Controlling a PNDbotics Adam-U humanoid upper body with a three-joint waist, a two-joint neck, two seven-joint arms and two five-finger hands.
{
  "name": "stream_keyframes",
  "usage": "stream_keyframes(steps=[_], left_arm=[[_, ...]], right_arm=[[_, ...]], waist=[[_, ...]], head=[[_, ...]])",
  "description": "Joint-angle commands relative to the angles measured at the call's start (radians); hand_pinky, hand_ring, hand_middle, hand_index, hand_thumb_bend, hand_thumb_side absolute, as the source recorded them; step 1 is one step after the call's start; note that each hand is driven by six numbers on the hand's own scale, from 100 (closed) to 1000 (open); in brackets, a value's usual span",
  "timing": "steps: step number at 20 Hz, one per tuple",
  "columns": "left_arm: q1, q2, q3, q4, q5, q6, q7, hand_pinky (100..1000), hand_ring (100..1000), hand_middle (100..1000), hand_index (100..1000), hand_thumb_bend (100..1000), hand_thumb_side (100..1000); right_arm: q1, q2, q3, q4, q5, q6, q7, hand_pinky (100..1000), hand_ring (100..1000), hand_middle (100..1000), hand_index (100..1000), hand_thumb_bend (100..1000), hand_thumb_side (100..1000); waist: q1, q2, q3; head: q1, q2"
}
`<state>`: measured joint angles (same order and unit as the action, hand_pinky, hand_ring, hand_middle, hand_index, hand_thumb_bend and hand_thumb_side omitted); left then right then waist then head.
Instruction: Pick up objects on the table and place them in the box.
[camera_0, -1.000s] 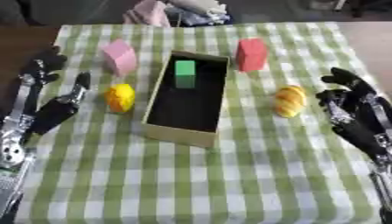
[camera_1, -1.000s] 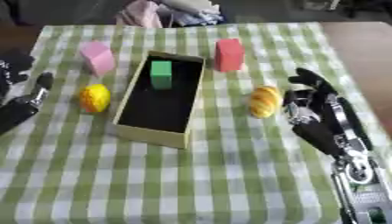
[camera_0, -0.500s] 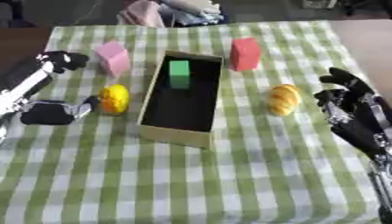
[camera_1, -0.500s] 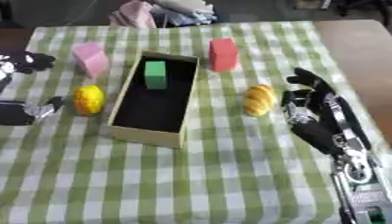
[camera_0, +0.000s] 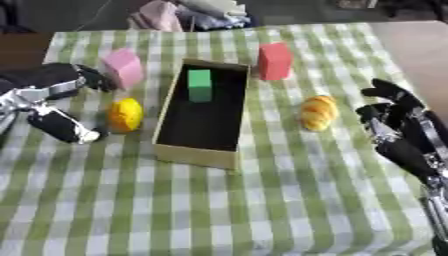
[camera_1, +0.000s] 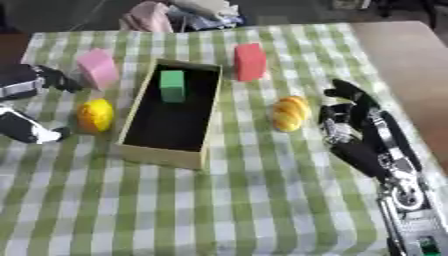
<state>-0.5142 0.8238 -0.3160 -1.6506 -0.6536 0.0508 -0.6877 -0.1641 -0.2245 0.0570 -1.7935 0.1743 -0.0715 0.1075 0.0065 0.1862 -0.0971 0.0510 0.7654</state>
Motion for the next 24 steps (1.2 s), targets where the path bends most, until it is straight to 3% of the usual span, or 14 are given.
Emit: stream_keyframes(steps=[1, 6, 15, 18, 20, 24], left_arm=[[-0.052, -0.026, -0.024, 0.068, -0.067, -0.049, -0.043, 868, 867, 798, 916, 429, 269], [-0.116, -0.107, -0.034, 0.175, -0.185, -0.096, -0.042, 874, 880, 811, 919, 453, 273], [-0.162, -0.196, -0.033, 0.283, -0.324, -0.109, 0.099, 858, 857, 791, 902, 458, 249], [-0.162, -0.21, -0.035, 0.307, -0.359, -0.123, 0.136, 771, 742, 686, 823, 401, 163], [-0.161, -0.214, -0.032, 0.311, -0.38, -0.131, 0.184, 696, 642, 584, 738, 309, 100], [-0.159, -0.211, -0.026, 0.303, -0.405, -0.135, 0.287, 607, 535, 471, 623, 173, 100]], right_arm=[[-0.009, -0.017, 0.002, -0.008, -0.008, -0.002, 0.006, 669, 695, 797, 921, 100, 430], [-0.009, -0.014, 0.006, -0.007, -0.012, -0.003, 0.01, 669, 695, 796, 921, 100, 429], [-0.008, -0.01, 0.009, -0.006, -0.014, -0.003, 0.013, 669, 695, 796, 921, 100, 428], [-0.008, -0.009, 0.008, -0.005, -0.015, -0.002, 0.012, 669, 694, 796, 921, 100, 427], [-0.007, -0.008, 0.008, -0.005, -0.015, -0.002, 0.012, 669, 694, 796, 921, 100, 427], [-0.007, -0.008, 0.008, -0.004, -0.015, -0.002, 0.011, 669, 694, 794, 920, 100, 428]], waist=[[0.013, -0.031, -0.001], [0.01, -0.033, -0.004], [0.008, -0.031, -0.009], [0.006, -0.032, -0.01], [0.005, -0.032, -0.01], [0.004, -0.032, -0.009]], head=[[0.0, 0.005], [0.001, 0.005], [0.006, 0.005], [0.005, 0.005], [0.005, 0.005], [0.004, 0.005]])
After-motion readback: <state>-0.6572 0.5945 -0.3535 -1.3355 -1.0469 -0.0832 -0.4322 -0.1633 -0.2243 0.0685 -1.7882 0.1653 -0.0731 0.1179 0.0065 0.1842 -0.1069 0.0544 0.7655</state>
